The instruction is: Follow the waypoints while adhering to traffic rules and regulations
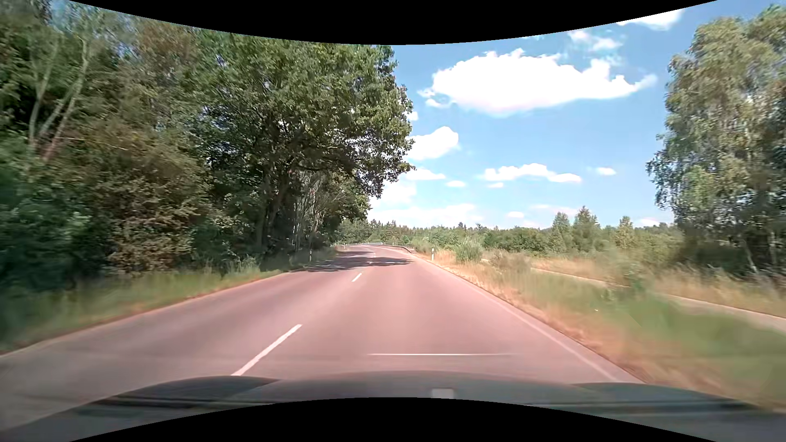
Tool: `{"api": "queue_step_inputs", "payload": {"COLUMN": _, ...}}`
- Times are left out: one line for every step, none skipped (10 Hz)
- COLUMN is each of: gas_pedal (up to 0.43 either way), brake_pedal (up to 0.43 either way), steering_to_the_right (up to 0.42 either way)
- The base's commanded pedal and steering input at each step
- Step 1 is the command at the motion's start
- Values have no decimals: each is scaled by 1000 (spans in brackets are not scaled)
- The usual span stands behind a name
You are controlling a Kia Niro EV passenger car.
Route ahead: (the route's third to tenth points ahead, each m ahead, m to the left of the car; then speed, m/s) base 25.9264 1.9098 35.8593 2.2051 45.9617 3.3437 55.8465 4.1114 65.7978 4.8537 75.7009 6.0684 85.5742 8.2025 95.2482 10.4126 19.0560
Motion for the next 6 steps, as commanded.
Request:
{"api": "queue_step_inputs", "payload": {"gas_pedal": 209, "brake_pedal": 0, "steering_to_the_right": -10}}
{"api": "queue_step_inputs", "payload": {"gas_pedal": 209, "brake_pedal": 0, "steering_to_the_right": -10}}
{"api": "queue_step_inputs", "payload": {"gas_pedal": 209, "brake_pedal": 0, "steering_to_the_right": -10}}
{"api": "queue_step_inputs", "payload": {"gas_pedal": 209, "brake_pedal": 0, "steering_to_the_right": -10}}
{"api": "queue_step_inputs", "payload": {"gas_pedal": 209, "brake_pedal": 0, "steering_to_the_right": -10}}
{"api": "queue_step_inputs", "payload": {"gas_pedal": 209, "brake_pedal": 0, "steering_to_the_right": -11}}
